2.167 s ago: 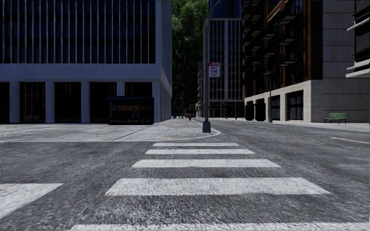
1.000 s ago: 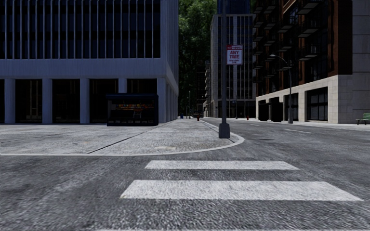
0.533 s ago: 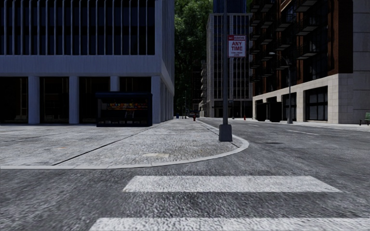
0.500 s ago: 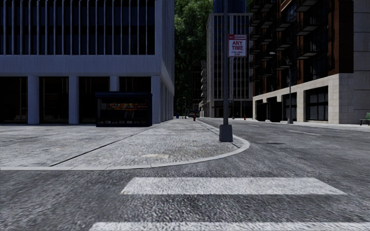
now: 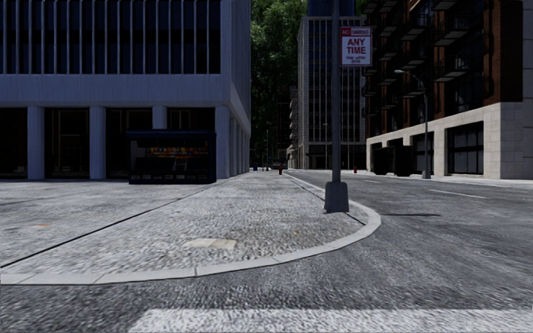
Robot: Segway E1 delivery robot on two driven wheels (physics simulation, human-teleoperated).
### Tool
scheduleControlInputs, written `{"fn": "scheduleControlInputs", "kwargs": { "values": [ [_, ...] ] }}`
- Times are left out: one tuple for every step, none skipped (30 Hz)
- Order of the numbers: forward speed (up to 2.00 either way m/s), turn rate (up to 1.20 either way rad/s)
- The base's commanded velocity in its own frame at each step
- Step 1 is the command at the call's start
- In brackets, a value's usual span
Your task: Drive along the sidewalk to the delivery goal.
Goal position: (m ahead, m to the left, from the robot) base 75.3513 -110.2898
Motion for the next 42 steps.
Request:
{"fn": "scheduleControlInputs", "kwargs": {
  "values": [
    [1.76, 0.0],
    [1.76, 0.0],
    [1.76, 0.0],
    [1.78, 0.0],
    [1.78, 0.0],
    [1.82, 0.0],
    [2.0, 0.0],
    [2.0, 0.0],
    [2.0, 0.0],
    [2.0, 0.0],
    [2.0, 0.0],
    [2.0, 0.0],
    [2.0, 0.0],
    [2.0, 0.0],
    [2.0, 0.0],
    [2.0, 0.0],
    [2.0, 0.0],
    [2.0, 0.0],
    [2.0, 0.0],
    [2.0, 0.0],
    [2.0, 0.0],
    [2.0, 0.0],
    [2.0, 0.0],
    [2.0, 0.0],
    [2.0, 0.0],
    [2.0, 0.0],
    [2.0, 0.0],
    [2.0, 0.0],
    [2.0, 0.0],
    [2.0, 0.0],
    [2.0, 0.0],
    [2.0, 0.0],
    [2.0, 0.0],
    [2.0, 0.0],
    [2.0, 0.0],
    [1.99, 0.0],
    [1.99, 0.0],
    [1.99, 0.0],
    [1.99, 0.0],
    [1.99, 0.0],
    [1.99, 0.0],
    [1.99, 0.0]
  ]
}}
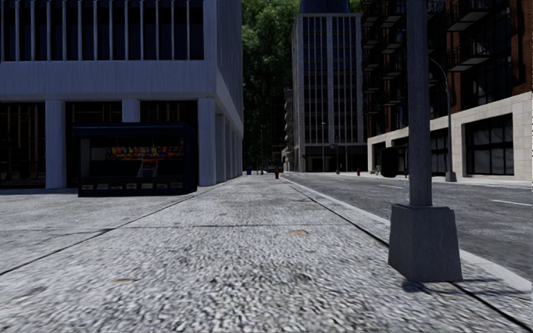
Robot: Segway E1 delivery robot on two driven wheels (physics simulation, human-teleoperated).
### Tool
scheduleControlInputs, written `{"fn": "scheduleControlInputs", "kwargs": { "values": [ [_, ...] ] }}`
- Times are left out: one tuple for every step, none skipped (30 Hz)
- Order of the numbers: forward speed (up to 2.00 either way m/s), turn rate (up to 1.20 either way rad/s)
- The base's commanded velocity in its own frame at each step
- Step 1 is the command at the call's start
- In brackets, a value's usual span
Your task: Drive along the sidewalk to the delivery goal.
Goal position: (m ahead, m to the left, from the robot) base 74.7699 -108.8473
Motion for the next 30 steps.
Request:
{"fn": "scheduleControlInputs", "kwargs": {
  "values": [
    [1.99, 0.0],
    [1.99, 0.0],
    [1.99, 0.0],
    [1.99, 0.0],
    [1.99, 0.0],
    [1.99, 0.0],
    [1.99, 0.0],
    [1.99, 0.0],
    [1.99, 0.0],
    [1.99, 0.0],
    [1.99, 0.0],
    [1.99, 0.0],
    [1.99, 0.0],
    [1.99, 0.0],
    [1.99, 0.0],
    [1.99, 0.0],
    [1.99, 0.0],
    [1.99, 0.0],
    [1.99, 0.0],
    [1.99, 0.0],
    [1.99, 0.0],
    [1.99, 0.0],
    [1.99, 0.0],
    [1.99, 0.0],
    [1.99, 0.0],
    [2.0, 0.0],
    [2.0, 0.0],
    [2.0, 0.0],
    [2.0, 0.0],
    [2.0, 0.0]
  ]
}}
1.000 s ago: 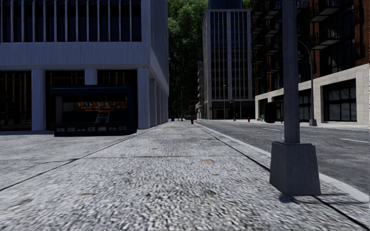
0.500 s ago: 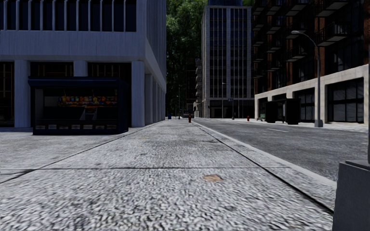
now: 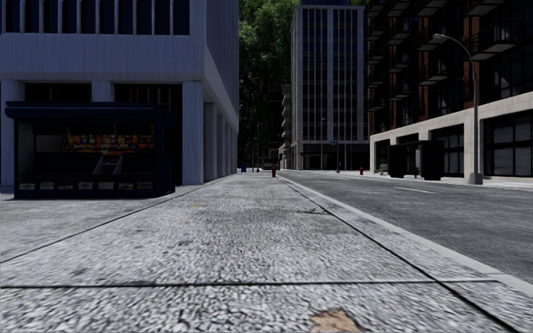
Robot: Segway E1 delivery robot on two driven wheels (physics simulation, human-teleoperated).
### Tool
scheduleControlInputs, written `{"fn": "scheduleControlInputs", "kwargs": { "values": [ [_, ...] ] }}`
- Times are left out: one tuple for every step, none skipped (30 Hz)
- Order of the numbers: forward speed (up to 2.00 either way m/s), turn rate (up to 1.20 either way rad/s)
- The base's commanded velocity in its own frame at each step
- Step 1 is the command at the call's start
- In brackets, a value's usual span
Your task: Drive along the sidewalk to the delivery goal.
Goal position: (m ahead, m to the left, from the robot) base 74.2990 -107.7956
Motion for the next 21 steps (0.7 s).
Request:
{"fn": "scheduleControlInputs", "kwargs": {
  "values": [
    [2.0, 0.0],
    [2.0, 0.0],
    [2.0, 0.0],
    [2.0, 0.0],
    [2.0, 0.0],
    [2.0, 0.0],
    [2.0, 0.0],
    [2.0, 0.0],
    [2.0, 0.0],
    [2.0, 0.0],
    [2.0, 0.0],
    [2.0, 0.0],
    [2.0, 0.14],
    [2.0, 0.33],
    [2.0, 0.48],
    [2.0, 0.48],
    [2.0, 0.55],
    [2.0, 0.57],
    [2.0, 0.57],
    [2.0, 0.57],
    [2.0, 0.51]
  ]
}}
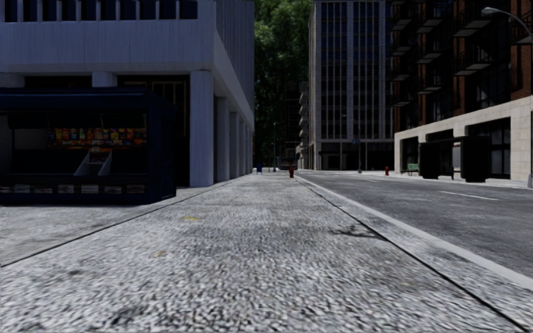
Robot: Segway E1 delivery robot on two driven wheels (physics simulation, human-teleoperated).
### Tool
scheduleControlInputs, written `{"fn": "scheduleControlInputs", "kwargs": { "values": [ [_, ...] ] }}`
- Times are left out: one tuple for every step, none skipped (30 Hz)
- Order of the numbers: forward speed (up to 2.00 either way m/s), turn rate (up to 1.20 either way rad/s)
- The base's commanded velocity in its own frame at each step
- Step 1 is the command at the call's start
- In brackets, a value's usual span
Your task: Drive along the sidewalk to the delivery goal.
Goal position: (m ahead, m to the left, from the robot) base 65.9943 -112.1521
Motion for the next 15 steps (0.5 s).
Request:
{"fn": "scheduleControlInputs", "kwargs": {
  "values": [
    [2.0, 0.0],
    [2.0, 0.0],
    [2.0, 0.0],
    [2.0, 0.0],
    [2.0, 0.0],
    [2.0, 0.0],
    [2.0, 0.0],
    [2.0, 0.0],
    [2.0, 0.0],
    [2.0, 0.0],
    [2.0, 0.0],
    [2.0, 0.0],
    [2.0, 0.0],
    [2.0, 0.0],
    [2.0, 0.0]
  ]
}}
